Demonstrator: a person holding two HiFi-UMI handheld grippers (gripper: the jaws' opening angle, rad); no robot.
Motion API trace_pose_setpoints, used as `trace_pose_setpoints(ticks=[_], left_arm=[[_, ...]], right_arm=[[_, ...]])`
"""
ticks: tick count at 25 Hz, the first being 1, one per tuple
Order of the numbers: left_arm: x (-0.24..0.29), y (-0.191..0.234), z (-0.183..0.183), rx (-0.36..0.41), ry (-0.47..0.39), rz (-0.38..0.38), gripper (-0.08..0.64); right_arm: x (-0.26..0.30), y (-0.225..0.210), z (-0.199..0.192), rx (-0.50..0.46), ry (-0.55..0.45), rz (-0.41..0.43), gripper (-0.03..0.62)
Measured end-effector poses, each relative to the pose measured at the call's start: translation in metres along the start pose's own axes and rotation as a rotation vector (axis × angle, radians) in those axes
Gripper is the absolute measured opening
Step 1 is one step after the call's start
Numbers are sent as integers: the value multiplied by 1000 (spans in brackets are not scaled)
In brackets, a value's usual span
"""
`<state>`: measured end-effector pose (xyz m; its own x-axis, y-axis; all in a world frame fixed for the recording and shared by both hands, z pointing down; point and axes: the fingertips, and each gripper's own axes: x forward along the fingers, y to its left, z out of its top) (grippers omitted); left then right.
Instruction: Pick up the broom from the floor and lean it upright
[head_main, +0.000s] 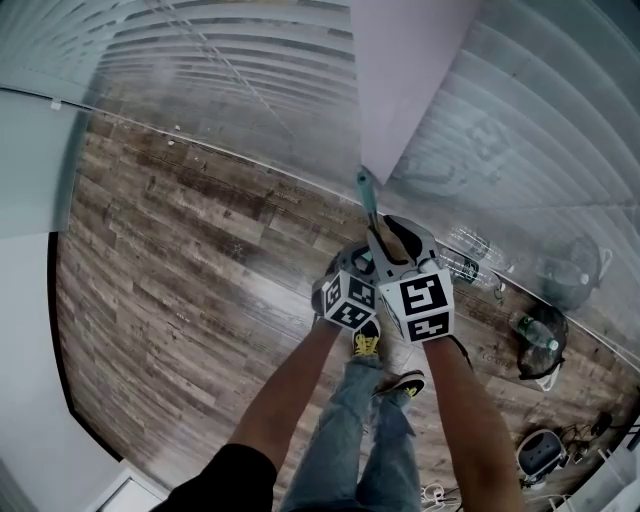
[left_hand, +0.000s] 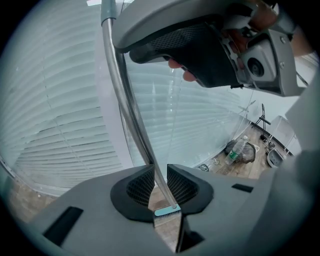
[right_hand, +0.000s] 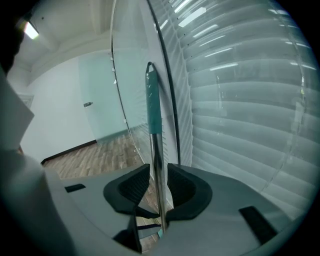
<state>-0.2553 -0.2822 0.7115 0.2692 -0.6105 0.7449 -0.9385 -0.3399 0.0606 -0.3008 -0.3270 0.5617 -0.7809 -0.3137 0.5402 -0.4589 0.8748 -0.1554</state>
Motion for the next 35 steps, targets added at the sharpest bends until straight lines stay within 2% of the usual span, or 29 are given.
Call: trace_pose_setpoints(ticks=[4, 8, 13, 17, 20, 21, 23, 25, 27, 29, 31, 32, 33, 35], left_arm=[[1, -1, -6, -5, 12, -2, 92], [-2, -1, 2, -48, -26, -5, 92], [-1, -10, 9, -38, -63, 16, 92], [0, -11, 14, -61, -88, 16, 72], [0, -7, 14, -67, -103, 37, 55], [0, -4, 12, -77, -109, 50, 56], [5, 9, 9, -118, -119, 62, 59], [12, 17, 13, -139, -122, 34, 150], [18, 12, 27, -101, -139, -8, 187], [22, 2, 45, -62, -169, -42, 195], [23, -3, 52, -82, -188, -53, 212], [24, -3, 53, -103, -194, -49, 213], [25, -2, 52, -121, -196, -40, 213], [27, -1, 50, -141, -191, -17, 212]], right_arm=[[9, 2, 2, 20, 18, -14, 84], [4, 0, 2, 81, 7, 5, 78], [-11, -9, 0, 256, -25, 37, 77], [-24, -16, -3, 413, -48, 82, 73], [-29, -22, -1, 498, -71, 106, 42], [-29, -24, 0, 496, -79, 101, 17], [-26, -25, 2, 431, -76, 87, 17], [-23, -20, 2, 345, -59, 89, 17], [-22, -17, -1, 241, -42, 70, 17], [-21, -19, -5, 143, -23, 28, 18], [-19, -18, -8, 85, -9, 15, 29], [-17, -17, -8, 63, -3, 20, 73], [-15, -16, -7, 45, 4, 26, 150], [-9, -17, -5, 17, 14, 28, 164]])
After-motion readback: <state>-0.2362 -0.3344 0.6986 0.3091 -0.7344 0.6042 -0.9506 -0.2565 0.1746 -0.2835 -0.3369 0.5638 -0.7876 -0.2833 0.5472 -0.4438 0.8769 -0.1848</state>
